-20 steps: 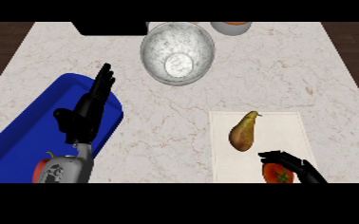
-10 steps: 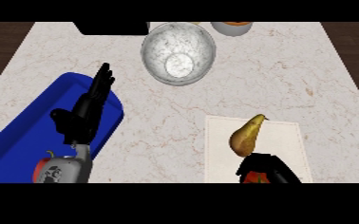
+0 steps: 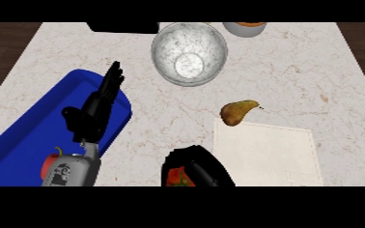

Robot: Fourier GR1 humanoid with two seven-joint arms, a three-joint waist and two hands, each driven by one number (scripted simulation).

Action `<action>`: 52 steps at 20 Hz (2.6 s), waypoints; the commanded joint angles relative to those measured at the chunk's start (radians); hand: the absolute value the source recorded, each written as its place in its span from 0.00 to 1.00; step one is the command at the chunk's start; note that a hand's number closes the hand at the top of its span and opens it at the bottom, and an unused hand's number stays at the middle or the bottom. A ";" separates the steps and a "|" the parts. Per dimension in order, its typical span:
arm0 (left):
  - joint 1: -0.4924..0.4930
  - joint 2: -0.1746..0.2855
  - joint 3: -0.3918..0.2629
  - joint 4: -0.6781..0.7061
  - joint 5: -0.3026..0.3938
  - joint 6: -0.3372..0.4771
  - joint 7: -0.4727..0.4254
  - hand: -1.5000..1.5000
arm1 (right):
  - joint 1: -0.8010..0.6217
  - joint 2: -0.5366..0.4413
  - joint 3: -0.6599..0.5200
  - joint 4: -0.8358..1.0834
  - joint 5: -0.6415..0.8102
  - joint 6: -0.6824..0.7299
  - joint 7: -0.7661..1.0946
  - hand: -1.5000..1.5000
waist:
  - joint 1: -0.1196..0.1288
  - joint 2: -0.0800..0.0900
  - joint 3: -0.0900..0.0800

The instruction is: Pick the tomato from the placemat and place it in the bowl

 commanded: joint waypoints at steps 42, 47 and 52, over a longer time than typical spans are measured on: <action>-0.013 0.006 0.045 -0.004 0.012 -0.027 0.026 0.50 | -1.268 0.015 -0.154 0.718 0.027 -0.350 0.606 1.00 | -0.019 0.002 0.000; 0.022 0.003 0.042 0.010 0.008 -0.035 -0.024 0.50 | -1.207 -0.040 -0.235 0.873 0.033 -0.415 0.388 1.00 | -0.014 0.005 0.000; 0.003 -0.005 0.035 0.031 -0.019 -0.017 -0.027 0.50 | -1.198 -0.018 -0.289 1.037 0.036 -0.460 0.270 1.00 | -0.016 0.007 0.000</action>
